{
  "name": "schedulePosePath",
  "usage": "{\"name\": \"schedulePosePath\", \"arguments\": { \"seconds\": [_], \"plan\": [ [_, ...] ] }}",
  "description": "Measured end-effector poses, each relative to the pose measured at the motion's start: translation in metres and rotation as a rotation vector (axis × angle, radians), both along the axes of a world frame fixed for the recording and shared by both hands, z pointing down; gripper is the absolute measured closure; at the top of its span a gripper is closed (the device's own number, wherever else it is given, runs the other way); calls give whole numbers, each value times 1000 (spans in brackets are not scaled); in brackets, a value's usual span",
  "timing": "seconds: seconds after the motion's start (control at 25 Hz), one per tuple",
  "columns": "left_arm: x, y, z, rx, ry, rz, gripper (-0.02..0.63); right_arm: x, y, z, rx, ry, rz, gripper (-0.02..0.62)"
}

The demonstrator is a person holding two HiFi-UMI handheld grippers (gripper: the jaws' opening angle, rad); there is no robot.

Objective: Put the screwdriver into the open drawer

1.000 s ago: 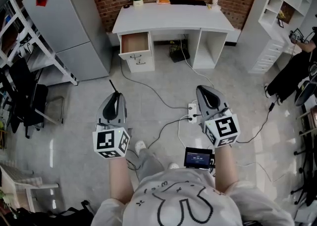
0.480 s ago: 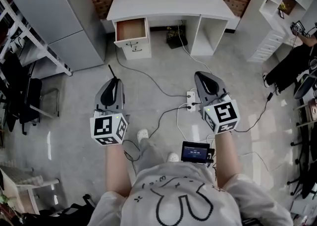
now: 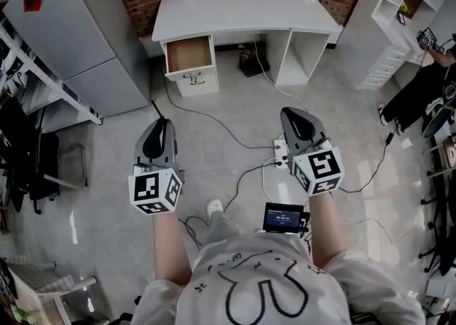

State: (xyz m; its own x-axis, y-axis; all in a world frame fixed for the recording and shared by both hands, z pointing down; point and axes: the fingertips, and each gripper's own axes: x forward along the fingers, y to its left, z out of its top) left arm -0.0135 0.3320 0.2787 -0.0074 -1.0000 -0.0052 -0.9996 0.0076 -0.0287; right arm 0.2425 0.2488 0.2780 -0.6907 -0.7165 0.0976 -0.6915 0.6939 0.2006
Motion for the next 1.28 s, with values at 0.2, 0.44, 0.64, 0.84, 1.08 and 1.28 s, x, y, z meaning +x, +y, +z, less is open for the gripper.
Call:
{"name": "schedulePosePath", "arguments": {
  "seconds": [0.2, 0.44, 0.64, 0.84, 1.08, 1.28],
  "plan": [
    [-44, -33, -2, 10, -2, 12, 545, -42, -28, -1, -3, -1, 12, 574],
    [-88, -71, 0, 14, -4, 39, 545, -89, -55, 0, 5, 20, 22, 574],
    [-119, -98, -5, 18, -6, 74, 545, -120, -77, -5, 6, 10, 55, 574],
    [-137, -116, -5, 10, -22, 116, 545, -143, -86, -5, 5, 13, 75, 574],
    [-148, -129, 7, -2, 4, 115, 545, -149, -95, 7, -17, 38, 80, 574],
    [-149, -141, 17, -18, -1, 119, 545, -146, -116, 15, -39, 11, 94, 574]
  ]
}}
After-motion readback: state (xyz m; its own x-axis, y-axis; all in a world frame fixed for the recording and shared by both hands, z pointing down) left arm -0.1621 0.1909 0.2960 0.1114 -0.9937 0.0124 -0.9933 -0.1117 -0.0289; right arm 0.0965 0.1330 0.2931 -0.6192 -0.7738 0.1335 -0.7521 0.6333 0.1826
